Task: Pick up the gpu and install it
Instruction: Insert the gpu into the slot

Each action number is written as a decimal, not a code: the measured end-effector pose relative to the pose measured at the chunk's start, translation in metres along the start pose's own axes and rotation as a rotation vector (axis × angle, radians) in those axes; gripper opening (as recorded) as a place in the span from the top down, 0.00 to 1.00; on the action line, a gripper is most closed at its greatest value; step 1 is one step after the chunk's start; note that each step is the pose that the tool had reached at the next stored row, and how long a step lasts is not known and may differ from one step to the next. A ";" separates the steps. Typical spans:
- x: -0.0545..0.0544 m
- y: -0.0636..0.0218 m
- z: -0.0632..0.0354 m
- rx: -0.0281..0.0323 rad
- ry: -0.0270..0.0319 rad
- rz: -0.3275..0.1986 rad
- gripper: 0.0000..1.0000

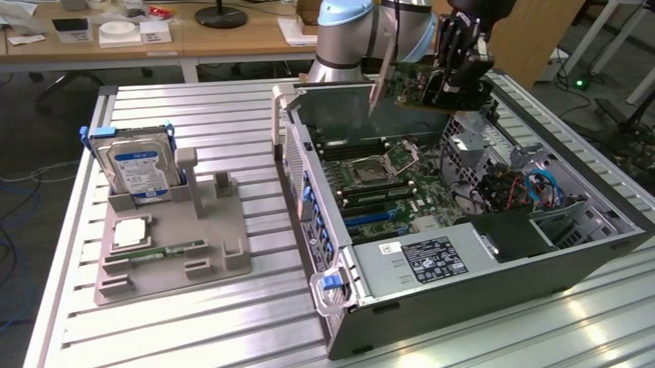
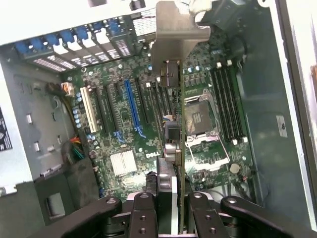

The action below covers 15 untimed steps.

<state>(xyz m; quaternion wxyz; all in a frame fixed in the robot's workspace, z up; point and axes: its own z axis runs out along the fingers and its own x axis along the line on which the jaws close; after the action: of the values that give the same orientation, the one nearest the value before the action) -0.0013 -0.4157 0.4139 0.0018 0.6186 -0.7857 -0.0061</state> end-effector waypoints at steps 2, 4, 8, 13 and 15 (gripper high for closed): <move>0.000 0.0000 0.0001 -0.0001 0.0003 -0.027 0.71; 0.000 0.0000 0.0002 -0.0002 0.0006 -0.055 0.71; 0.000 0.0000 0.0002 -0.0005 0.0013 -0.114 0.71; 0.000 0.0000 0.0005 -0.0007 0.0021 -0.191 0.71; 0.000 0.0000 0.0006 -0.0007 0.0026 -0.223 0.71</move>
<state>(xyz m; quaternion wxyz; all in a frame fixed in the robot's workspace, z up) -0.0013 -0.4157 0.4133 0.0024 0.7024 -0.7118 -0.0057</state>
